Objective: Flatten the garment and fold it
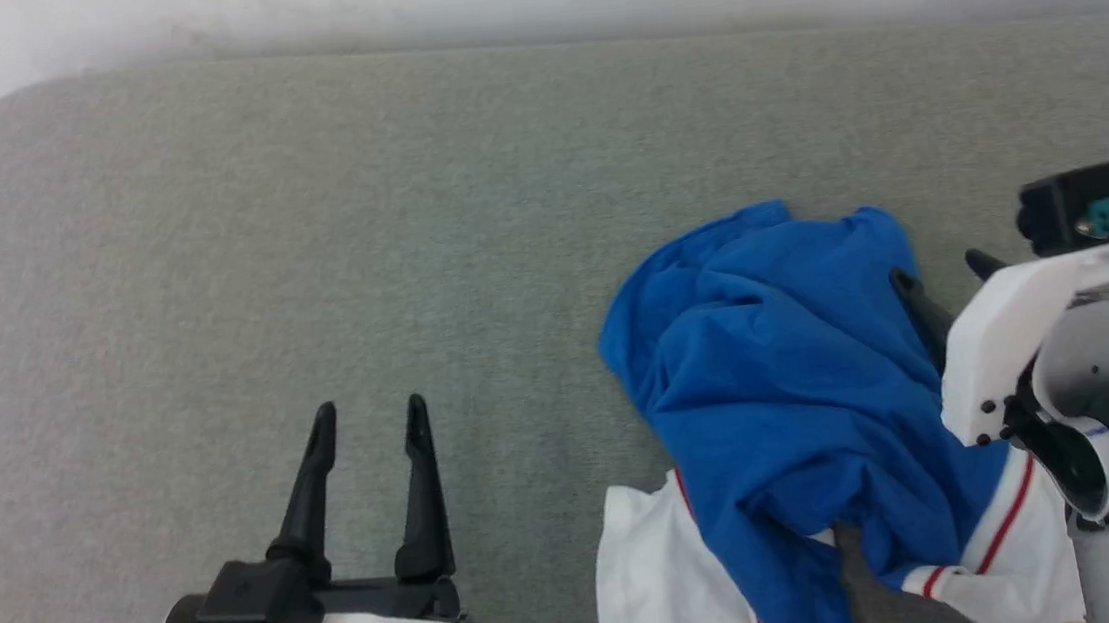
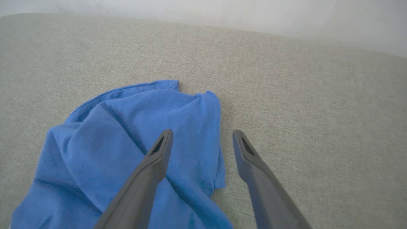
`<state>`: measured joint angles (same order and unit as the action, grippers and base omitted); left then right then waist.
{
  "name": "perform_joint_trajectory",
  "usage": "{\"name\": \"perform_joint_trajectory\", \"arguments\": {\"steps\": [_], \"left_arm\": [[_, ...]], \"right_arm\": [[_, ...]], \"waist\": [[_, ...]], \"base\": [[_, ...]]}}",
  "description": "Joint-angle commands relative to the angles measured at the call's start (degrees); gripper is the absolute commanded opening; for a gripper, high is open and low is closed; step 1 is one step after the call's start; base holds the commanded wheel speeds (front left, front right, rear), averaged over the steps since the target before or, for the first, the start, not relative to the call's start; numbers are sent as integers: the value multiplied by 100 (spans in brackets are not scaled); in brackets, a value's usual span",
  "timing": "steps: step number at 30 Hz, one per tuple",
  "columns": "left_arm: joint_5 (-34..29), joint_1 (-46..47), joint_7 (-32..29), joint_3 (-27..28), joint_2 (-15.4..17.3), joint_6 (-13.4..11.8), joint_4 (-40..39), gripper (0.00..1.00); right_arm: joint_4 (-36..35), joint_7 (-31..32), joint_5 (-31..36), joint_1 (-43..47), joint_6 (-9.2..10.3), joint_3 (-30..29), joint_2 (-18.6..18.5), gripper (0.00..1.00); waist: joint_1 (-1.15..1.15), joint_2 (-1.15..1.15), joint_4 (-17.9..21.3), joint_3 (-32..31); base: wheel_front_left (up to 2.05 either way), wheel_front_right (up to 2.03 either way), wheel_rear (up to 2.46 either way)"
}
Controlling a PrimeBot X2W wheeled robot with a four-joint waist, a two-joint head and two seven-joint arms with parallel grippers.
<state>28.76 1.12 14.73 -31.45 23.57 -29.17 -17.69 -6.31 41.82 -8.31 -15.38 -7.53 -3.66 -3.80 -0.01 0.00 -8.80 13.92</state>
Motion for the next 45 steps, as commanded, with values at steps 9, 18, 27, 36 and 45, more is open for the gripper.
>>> {"name": "perform_joint_trajectory", "arguments": {"steps": [9, 18, 27, 36, 45], "left_arm": [[-148, 213, 27, 19, -293, 324, 239, 100], [-215, 245, 27, 89, -473, 525, 440, 100], [-259, 324, 27, 77, -574, 676, 538, 100], [-303, 438, 27, 33, -780, 853, 697, 100], [-410, 606, 27, 46, -994, 1018, 869, 100]], "right_arm": [[1032, 499, 366, -506, 4, 242, -465, 100], [1499, 468, 476, -730, 4, 342, -585, 0], [1427, -420, 561, -2162, 4, 697, -1048, 0], [2165, -754, 908, -2865, 4, 778, -1572, 0], [2429, -1544, 984, -2691, 4, 462, -1383, 100]], "waist": [[1, 0, -531, 391], [1, 0, -591, 398], [1, 0, -596, 431], [1, 0, -843, 766], [1, 0, -829, 922]], "base": [[0, 0, 0], [0, 0, 0], [0, 0, 0], [0, 0, 0], [0, 0, 0]]}}
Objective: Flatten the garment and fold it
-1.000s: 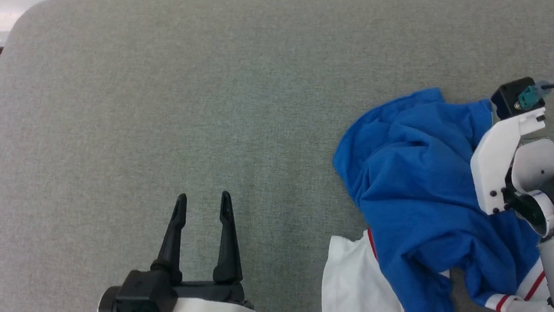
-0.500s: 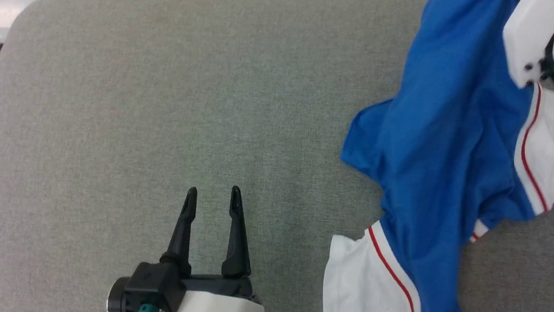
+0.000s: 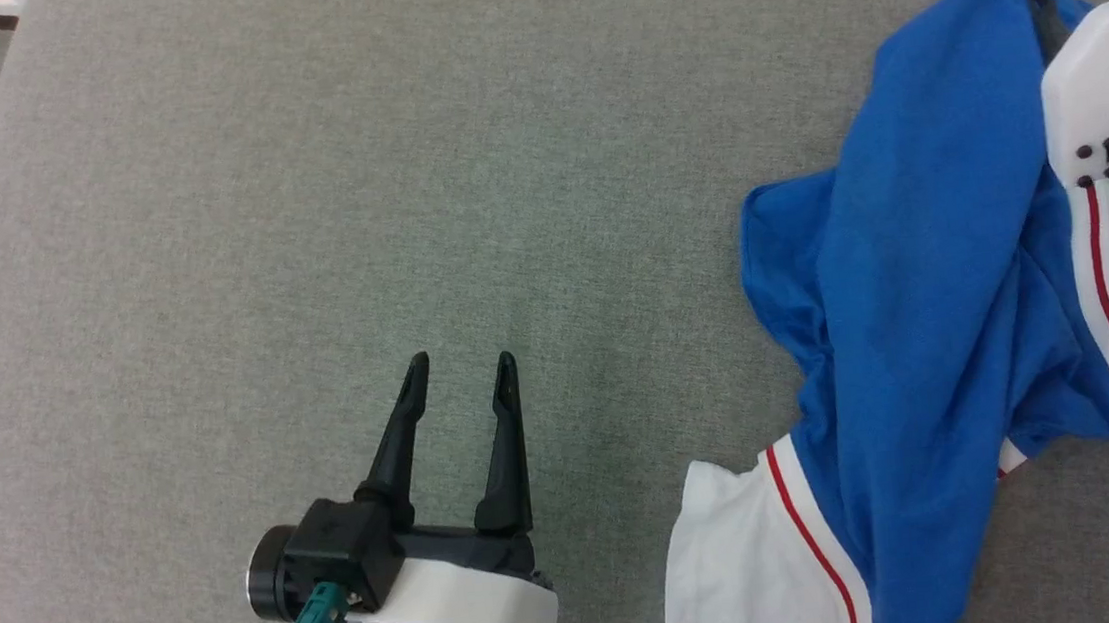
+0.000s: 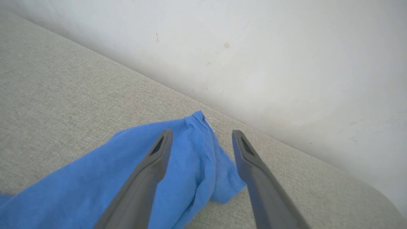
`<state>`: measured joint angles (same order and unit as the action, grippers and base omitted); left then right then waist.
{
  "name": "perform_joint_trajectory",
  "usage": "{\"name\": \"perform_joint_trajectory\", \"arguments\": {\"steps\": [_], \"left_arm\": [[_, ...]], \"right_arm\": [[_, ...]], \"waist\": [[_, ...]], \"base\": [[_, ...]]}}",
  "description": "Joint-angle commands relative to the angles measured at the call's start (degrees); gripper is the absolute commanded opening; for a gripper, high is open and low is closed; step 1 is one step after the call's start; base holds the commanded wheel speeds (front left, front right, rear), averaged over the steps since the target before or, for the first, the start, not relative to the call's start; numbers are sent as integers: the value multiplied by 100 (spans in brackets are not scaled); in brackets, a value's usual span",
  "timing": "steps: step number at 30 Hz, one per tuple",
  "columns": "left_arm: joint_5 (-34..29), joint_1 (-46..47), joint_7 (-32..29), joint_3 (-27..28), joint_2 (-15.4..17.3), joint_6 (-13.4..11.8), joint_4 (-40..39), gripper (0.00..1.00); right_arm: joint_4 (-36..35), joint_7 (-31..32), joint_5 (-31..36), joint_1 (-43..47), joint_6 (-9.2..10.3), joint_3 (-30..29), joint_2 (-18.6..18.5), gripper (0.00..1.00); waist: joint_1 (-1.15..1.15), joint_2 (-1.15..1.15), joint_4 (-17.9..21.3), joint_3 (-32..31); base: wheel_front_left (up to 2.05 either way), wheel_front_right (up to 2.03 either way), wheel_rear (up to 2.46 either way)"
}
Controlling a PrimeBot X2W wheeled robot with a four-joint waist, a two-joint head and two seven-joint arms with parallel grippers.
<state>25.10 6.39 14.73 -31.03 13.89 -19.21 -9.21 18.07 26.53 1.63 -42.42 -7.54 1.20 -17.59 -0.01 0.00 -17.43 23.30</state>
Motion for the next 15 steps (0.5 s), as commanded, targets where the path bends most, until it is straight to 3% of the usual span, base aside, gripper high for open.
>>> {"name": "perform_joint_trajectory", "arguments": {"steps": [1, 6, 10, 15], "left_arm": [[-54, 83, 27, 12, -34, 31, 43, 100], [-107, 81, 27, 83, -34, 55, 84, 100], [-144, -13, 27, 171, 15, 28, 40, 100], [-139, -282, 27, 283, 144, -55, -10, 100]], "right_arm": [[-39, -107, -54, 8, 5, -40, 29, 100], [-512, -580, -341, 172, 5, -268, 117, 100], [-1412, -899, -526, 856, 5, -659, 233, 100], [-2984, -1278, -498, 2463, 5, -1331, 878, 100]], "waist": [[1, 0, 66, -38], [1, 0, 241, -254], [1, 0, 384, -525], [1, 0, 597, -908]], "base": [[0, 0, 0], [0, 0, 0], [0, 0, 0], [0, 0, 0]]}}
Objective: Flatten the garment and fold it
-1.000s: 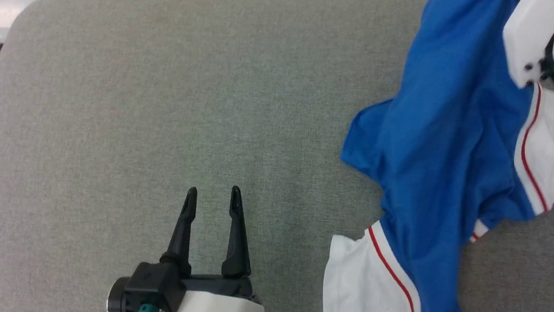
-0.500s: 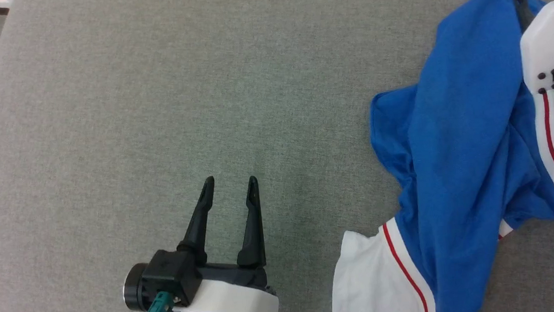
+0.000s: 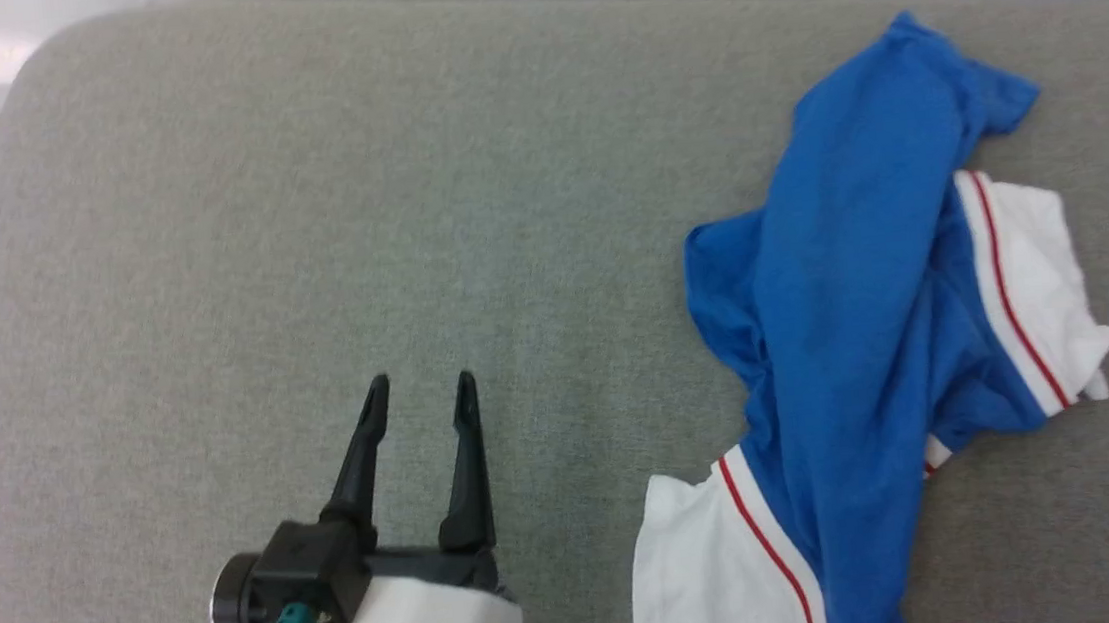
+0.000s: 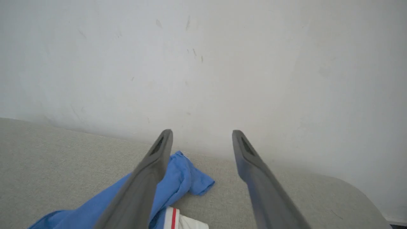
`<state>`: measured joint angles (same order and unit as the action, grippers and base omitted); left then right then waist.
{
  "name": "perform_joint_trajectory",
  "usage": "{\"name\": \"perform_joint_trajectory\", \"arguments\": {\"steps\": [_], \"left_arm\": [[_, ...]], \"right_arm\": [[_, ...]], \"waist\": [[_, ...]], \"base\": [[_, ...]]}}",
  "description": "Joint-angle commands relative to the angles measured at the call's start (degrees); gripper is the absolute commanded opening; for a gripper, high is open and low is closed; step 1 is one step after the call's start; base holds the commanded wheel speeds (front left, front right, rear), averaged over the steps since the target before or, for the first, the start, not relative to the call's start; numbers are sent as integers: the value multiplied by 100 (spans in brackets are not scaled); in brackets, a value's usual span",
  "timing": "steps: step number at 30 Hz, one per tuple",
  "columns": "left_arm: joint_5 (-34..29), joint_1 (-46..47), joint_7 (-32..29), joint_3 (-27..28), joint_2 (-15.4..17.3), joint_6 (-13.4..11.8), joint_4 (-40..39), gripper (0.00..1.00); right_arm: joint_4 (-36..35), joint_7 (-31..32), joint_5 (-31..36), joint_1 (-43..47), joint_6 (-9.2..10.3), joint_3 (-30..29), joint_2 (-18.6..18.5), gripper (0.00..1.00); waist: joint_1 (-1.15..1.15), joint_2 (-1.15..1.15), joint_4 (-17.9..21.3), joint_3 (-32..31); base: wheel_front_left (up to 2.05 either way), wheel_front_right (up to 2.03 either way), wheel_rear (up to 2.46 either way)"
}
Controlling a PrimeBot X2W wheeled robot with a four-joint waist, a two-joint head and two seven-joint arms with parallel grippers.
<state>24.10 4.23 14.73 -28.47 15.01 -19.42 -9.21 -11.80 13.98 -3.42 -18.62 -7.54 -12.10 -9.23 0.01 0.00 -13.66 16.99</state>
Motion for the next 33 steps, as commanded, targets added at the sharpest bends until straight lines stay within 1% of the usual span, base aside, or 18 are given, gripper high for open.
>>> {"name": "perform_joint_trajectory", "arguments": {"steps": [1, 4, 6, 8, 11, 13, 16, 19, 22, 25, 29, 33], "left_arm": [[-35, -133, 23, 43, 66, -54, -32, 100], [-31, -331, 15, 90, 177, -111, -106, 100], [-22, -471, 3, 122, 243, -161, -172, 100], [-16, -613, -7, 140, 303, -202, -248, 100], [-9, -864, -29, 158, 393, -278, -364, 100], [13, -1026, -84, 140, 437, -314, -440, 100], [-40, -1138, -271, 65, 537, -363, -536, 100], [-117, -1060, -807, -132, 700, -321, -619, 100], [-232, -845, -1628, -422, 919, -207, -718, 100], [-245, -579, -2516, -714, 1052, -45, -864, 100], [-192, -305, -3468, -1038, 1125, 139, -895, 100], [-60, -174, -4082, -1314, 1023, 264, -714, 100]], "right_arm": [[-297, -67, 41, 452, 5, -115, 219, 100], [-1047, -281, 137, 1507, 5, -428, 555, 100], [-1377, -462, 117, 2107, 5, -636, 623, 100], [-1454, -649, -288, 2591, 5, -930, 630, 100], [-1381, -959, -756, 3190, 5, -1126, 633, 100], [-1306, -1139, -939, 3472, 5, -1125, 634, 100], [-1245, -1325, -996, 3655, 5, -1090, 634, 100], [-1261, -1373, -962, 3623, 5, -1062, 635, 100], [-1269, -1346, -929, 3567, 5, -1049, 635, 100], [-1266, -1312, -926, 3556, 5, -1012, 635, 100], [-1226, -1294, -955, 3557, 5, -902, 635, 100], [-1181, -1320, -968, 3526, 5, -834, 635, 100]], "waist": [[-1, 0, 259, -333], [-1, 0, 404, -517], [-1, 0, 499, -625], [-1, 0, 577, -706], [-1, 0, 714, -819], [-1, 0, 775, -864], [-1, 0, 821, -910], [-1, 0, 826, -942], [-1, 0, 800, -954], [-1, 0, 742, -910], [-1, 0, 704, -809], [-1, 0, 696, -700]], "base": [[0, 0, 0], [0, 0, 0], [0, 0, 0], [0, 0, 0], [0, 0, 0], [0, 0, 0], [0, 0, 0], [0, 0, 0], [0, 0, 0], [0, 0, 0], [0, 0, 0], [0, 0, 0]]}}
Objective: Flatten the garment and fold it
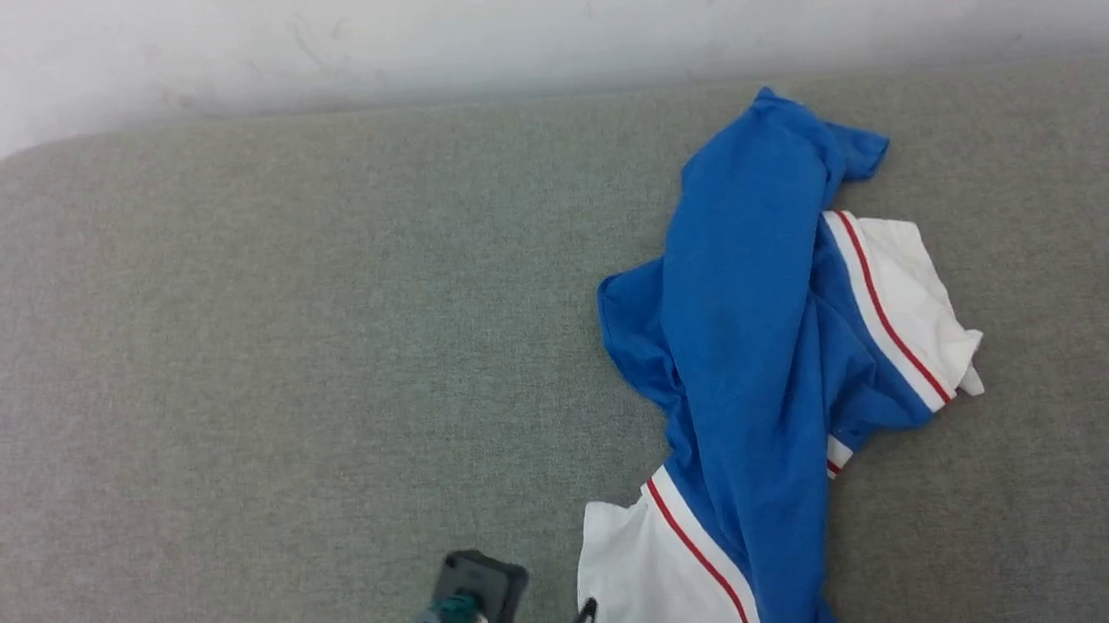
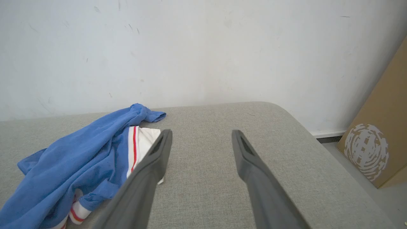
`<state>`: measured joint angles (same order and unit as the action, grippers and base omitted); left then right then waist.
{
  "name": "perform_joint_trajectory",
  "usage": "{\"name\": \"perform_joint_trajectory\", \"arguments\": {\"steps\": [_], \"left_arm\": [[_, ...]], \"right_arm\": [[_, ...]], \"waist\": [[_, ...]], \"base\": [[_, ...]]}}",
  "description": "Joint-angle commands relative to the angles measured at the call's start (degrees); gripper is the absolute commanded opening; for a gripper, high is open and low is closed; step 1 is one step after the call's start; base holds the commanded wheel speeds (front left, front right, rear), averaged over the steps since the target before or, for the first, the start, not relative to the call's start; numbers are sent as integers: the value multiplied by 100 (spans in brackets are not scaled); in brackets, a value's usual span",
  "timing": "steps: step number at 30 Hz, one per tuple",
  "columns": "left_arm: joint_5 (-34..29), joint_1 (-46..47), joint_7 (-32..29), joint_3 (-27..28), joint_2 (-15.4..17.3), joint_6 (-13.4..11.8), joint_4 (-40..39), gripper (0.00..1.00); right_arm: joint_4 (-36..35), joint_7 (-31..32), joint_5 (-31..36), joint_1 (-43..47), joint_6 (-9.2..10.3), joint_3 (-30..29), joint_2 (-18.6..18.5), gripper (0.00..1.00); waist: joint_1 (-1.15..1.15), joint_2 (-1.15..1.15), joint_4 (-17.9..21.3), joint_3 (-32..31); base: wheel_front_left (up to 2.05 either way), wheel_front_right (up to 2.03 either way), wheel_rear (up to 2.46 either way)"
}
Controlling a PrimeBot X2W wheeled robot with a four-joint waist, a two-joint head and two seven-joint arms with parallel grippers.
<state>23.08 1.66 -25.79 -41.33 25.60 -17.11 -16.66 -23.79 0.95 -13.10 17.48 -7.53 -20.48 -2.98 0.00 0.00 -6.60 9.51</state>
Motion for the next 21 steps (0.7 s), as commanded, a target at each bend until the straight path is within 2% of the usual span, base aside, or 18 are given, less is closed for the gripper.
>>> {"name": "perform_joint_trajectory", "arguments": {"steps": [1, 10, 16, 20, 21], "left_arm": [[68, 113, -95, -71, -89, 49, 91, 100], [330, 263, -293, -305, -470, 232, 741, 100], [316, 331, -360, -311, -652, 54, 1505, 100], [495, 344, -348, -331, -900, 93, 1846, 100], [578, 340, -358, -342, -973, 140, 1926, 69]], "right_arm": [[25, -24, 1, -92, 4, 13, 10, 100], [43, -8, 60, -180, 4, 63, 10, 100], [10, 44, 89, -220, 4, 113, 10, 100], [-31, 80, 97, -251, 4, 76, 10, 100], [-37, 89, 98, -257, 4, 59, 10, 100]], "waist": [[0, 0, -8, 73], [0, 0, 105, 168], [0, 0, 240, 197], [0, 0, 301, 248], [0, 0, 308, 255]], "base": [[0, 0, 0], [0, 0, 0], [0, 0, 0], [0, 0, 0], [0, 0, 0]]}}
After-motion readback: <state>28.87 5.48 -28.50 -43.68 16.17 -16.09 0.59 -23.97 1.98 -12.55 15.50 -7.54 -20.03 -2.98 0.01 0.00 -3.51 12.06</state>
